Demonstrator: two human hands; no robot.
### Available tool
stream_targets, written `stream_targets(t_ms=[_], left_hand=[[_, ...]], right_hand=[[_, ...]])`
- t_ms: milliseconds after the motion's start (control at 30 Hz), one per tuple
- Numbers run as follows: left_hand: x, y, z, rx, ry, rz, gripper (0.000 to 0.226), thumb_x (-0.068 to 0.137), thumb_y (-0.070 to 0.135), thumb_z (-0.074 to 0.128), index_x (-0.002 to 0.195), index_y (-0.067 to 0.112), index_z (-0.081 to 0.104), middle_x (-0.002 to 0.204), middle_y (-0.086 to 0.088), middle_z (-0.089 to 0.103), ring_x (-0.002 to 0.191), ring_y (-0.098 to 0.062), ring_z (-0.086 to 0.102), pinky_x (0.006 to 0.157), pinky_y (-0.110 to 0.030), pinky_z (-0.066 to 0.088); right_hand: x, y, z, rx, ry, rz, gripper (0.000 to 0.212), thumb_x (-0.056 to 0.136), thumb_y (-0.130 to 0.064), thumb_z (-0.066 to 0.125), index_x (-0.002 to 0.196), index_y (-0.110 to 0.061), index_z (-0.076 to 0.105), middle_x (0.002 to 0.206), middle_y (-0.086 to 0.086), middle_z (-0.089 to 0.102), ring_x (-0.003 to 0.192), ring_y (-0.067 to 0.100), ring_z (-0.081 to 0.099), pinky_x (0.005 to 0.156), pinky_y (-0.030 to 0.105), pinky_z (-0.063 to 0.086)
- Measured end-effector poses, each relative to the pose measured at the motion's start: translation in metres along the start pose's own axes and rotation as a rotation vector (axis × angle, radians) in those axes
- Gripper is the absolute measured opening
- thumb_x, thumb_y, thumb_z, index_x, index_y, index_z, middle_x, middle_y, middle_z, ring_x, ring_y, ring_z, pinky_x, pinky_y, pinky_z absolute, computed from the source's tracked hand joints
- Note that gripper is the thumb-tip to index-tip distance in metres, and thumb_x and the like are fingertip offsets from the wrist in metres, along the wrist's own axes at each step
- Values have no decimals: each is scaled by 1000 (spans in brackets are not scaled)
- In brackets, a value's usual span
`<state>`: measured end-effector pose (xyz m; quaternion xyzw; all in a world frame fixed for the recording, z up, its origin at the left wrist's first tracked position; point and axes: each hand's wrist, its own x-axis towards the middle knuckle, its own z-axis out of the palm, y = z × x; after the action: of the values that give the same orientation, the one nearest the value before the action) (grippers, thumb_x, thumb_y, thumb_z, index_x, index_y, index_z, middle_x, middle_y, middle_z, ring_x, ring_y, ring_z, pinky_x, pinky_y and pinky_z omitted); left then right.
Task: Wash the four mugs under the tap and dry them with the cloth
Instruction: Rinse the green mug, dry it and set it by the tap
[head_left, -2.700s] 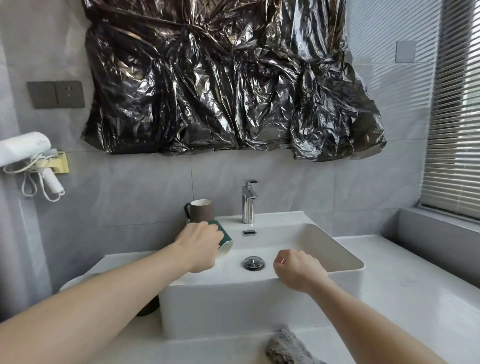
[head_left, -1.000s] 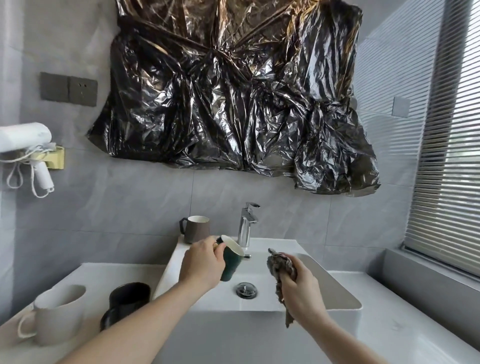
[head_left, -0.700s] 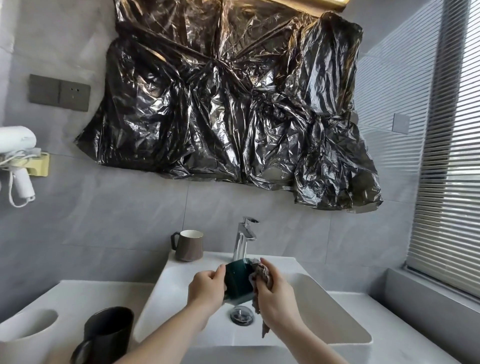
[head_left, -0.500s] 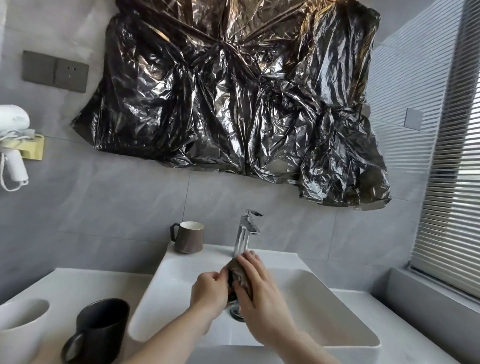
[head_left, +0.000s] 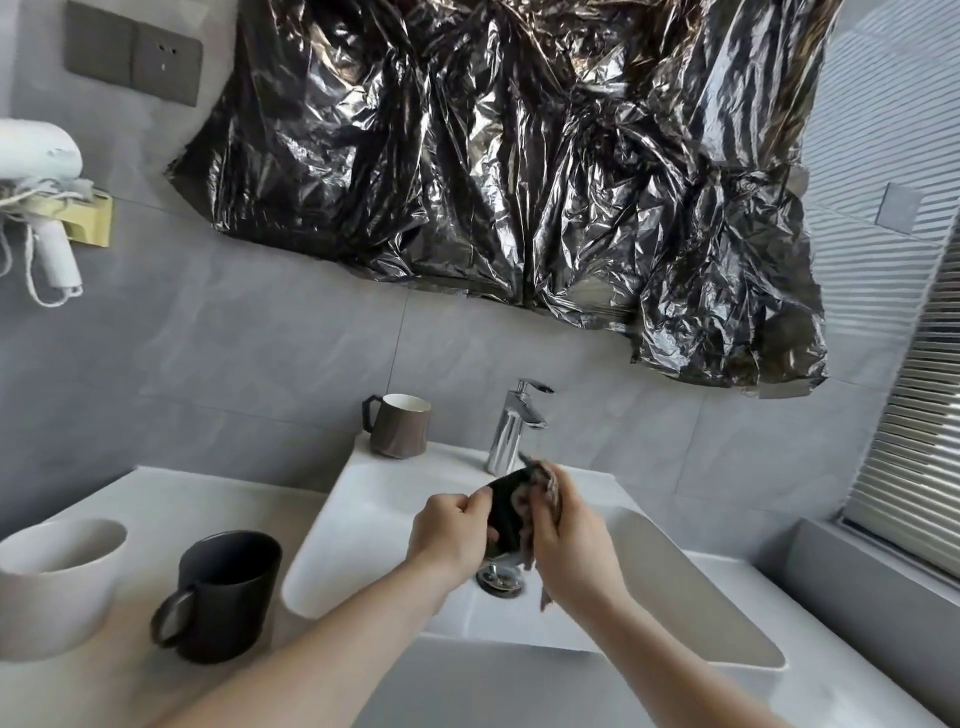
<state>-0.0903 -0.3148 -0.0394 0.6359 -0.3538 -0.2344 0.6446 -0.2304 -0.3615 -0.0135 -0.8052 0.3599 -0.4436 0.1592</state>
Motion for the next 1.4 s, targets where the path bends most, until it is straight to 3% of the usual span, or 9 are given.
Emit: stream_targets(t_ms=[67, 233, 433, 500, 600, 700, 867, 1267, 1400], left_hand=[[1, -2, 0, -21, -4, 6, 54, 95, 47, 61, 53, 15, 70, 62, -1, 74, 80, -35, 76, 78, -50, 66], [1, -4, 0, 10, -16, 27, 55, 86, 58, 59, 62, 10, 70, 71, -11, 76, 82, -36, 76, 79, -50, 66], [-1, -4, 2, -23, -50, 67, 53, 98, 45, 61, 56, 15, 70, 64, -2, 74, 75, -34, 75, 79, -52, 66], [-2, -3, -1, -17, -40, 45, 55, 94, 51, 62, 58, 11, 67, 62, -5, 72, 71, -32, 72, 79, -52, 66], [-4, -2, -4, -9, -42, 42, 62, 80, 66, 58, 69, 5, 67, 73, -13, 75, 83, -37, 74, 82, -53, 65], [-10, 4, -3, -11, -78, 79, 51, 82, 60, 56, 64, 16, 74, 68, -3, 76, 84, -35, 76, 84, -52, 65], [-13, 4, -1, 21, -36, 134, 55, 103, 44, 58, 57, 14, 64, 57, 6, 69, 74, -32, 70, 80, -46, 63], [-27, 19, -8, 22, 116, 202, 66, 67, 64, 89, 60, 19, 41, 52, 12, 49, 59, -18, 50, 60, -33, 38], [-27, 21, -13, 16, 158, 87, 67, 61, 72, 88, 47, 16, 53, 46, 10, 53, 59, -21, 54, 58, -31, 41]], right_hand=[[1, -4, -1, 73, 30, 102, 28, 107, -29, 44, 132, -32, 58, 105, -7, 73, 92, 19, 70, 76, 35, 59], [-29, -10, -3, -122, -118, -165, 51, 110, -28, 38, 160, -34, 30, 162, -21, 32, 152, 2, 28, 117, 21, 30], [-9, -4, -8, 87, 3, 141, 32, 108, -31, 40, 134, -47, 47, 107, -14, 70, 89, 15, 74, 77, 34, 61], [-25, -12, -4, 50, -71, 16, 42, 110, -24, 40, 143, -48, 42, 128, -35, 57, 110, -12, 63, 89, 10, 50], [-38, -17, -2, -90, -139, -180, 51, 111, -23, 37, 158, -42, 28, 154, -39, 18, 152, -7, 21, 120, 20, 27], [-18, -11, -9, 50, -57, 60, 36, 109, -26, 38, 135, -48, 46, 115, -18, 69, 91, 10, 70, 78, 33, 59], [-13, -6, -21, 356, -30, 405, 22, 109, -35, 38, 100, -22, 54, 73, 13, 66, 50, 37, 67, 39, 32, 50], [-34, -3, -15, 412, 5, 245, 16, 106, -37, 53, 95, -37, 65, 80, -8, 77, 74, 17, 72, 66, 34, 56], [-45, -24, -16, 400, -72, 96, 27, 108, -22, 51, 126, -42, 55, 88, -19, 78, 80, -7, 70, 69, 16, 55]])
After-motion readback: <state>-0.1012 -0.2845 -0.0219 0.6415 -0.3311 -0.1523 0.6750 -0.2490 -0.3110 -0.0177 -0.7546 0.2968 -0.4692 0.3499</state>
